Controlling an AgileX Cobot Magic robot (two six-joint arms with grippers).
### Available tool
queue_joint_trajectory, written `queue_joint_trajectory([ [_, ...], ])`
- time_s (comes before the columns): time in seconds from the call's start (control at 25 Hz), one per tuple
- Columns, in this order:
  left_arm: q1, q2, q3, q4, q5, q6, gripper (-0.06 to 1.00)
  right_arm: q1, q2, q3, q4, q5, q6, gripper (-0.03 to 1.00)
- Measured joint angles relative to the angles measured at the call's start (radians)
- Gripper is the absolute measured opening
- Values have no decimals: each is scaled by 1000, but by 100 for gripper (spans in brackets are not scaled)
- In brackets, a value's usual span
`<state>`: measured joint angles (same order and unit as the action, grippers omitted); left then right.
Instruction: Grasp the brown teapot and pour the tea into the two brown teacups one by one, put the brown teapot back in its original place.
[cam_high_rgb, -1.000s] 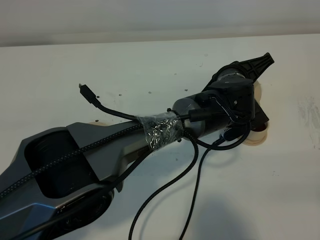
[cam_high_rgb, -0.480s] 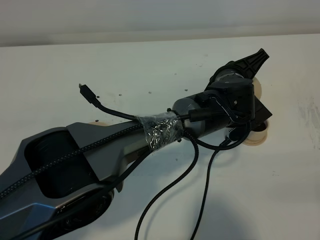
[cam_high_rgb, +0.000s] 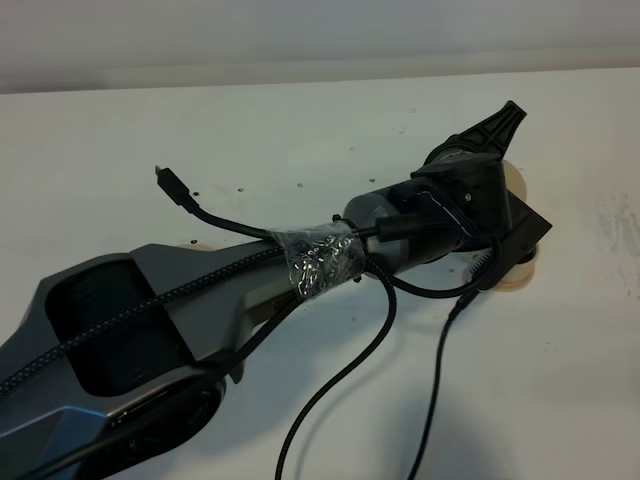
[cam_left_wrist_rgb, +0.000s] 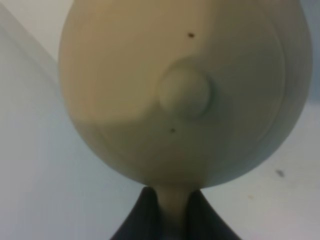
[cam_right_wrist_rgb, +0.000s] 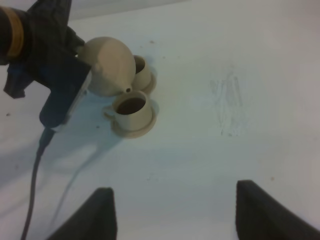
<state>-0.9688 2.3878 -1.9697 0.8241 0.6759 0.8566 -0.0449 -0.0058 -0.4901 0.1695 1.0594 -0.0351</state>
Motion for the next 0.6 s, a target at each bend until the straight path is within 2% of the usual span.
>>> queue_joint_trajectory([
  [0.16, 0, -39, 0, -117, 55, -22, 11, 0, 0, 0, 0, 0, 0, 54],
  [0.32, 0, -102, 0, -230, 156, -65, 11, 0, 0, 0, 0, 0, 0, 54],
  [0.6, 1, -139, 0, -270, 355, -189, 11, 0, 0, 0, 0, 0, 0, 54],
])
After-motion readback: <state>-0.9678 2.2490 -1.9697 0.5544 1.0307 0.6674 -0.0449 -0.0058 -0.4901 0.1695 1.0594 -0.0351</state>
